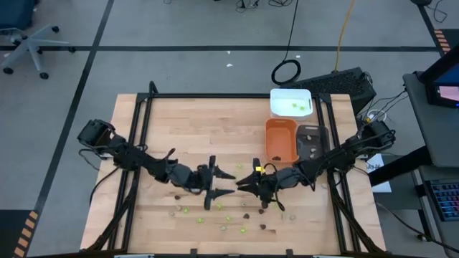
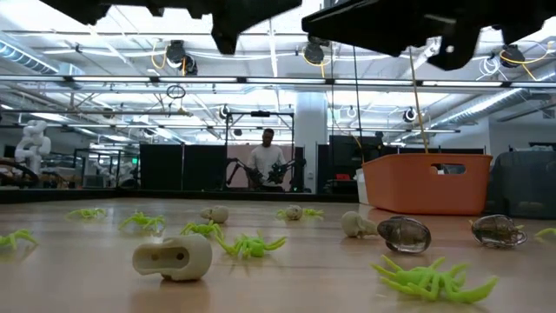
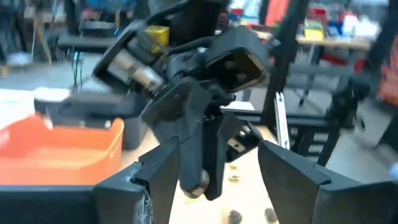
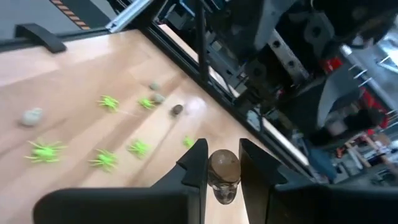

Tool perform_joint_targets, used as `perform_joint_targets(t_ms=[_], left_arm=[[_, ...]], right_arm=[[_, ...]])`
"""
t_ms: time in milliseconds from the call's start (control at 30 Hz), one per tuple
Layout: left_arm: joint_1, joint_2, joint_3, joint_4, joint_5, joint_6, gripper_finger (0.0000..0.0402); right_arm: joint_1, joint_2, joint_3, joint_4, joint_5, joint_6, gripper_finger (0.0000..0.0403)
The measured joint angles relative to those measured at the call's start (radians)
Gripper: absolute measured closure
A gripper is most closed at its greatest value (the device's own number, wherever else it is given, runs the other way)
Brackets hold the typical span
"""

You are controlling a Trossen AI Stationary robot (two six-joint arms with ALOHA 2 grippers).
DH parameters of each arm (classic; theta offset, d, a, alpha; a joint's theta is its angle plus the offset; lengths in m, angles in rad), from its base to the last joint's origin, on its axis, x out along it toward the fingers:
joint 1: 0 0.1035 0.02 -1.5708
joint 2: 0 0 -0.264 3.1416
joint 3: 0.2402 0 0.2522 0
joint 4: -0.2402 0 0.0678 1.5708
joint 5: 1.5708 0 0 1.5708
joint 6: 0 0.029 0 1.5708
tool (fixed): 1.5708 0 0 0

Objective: Sort Halloween decoration
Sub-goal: Put the black skull toy into the orange bin

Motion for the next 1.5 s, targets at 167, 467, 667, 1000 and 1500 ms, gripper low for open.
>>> perform_joint_targets(t_ms=[167,467,667,1000,1500], left_arm=[[-0.057,0.0,0.0,0.002,-0.104,0.301,0.0185],[-0.087,0.0,0.0,-0.031,-0.118,0.704,0.0185],[-0.086,0.0,-0.001,-0.051,-0.119,0.733,0.0185],[-0.087,0.0,-0.001,-0.109,-0.126,0.738,0.0185],[-0.087,0.0,-0.001,-0.1,-0.18,0.718,0.0185]], right_arm=[[0.034,0.0,0.0,-0.021,0.01,0.02,0.0356],[0.061,-0.001,0.0,-0.061,0.092,-0.181,0.0356],[0.06,-0.002,0.0,-0.002,0.115,-0.391,0.0356],[0.06,-0.002,0.0,0.174,0.115,-0.104,0.0356],[0.058,-0.002,0.0,0.198,0.109,0.57,0.0356]])
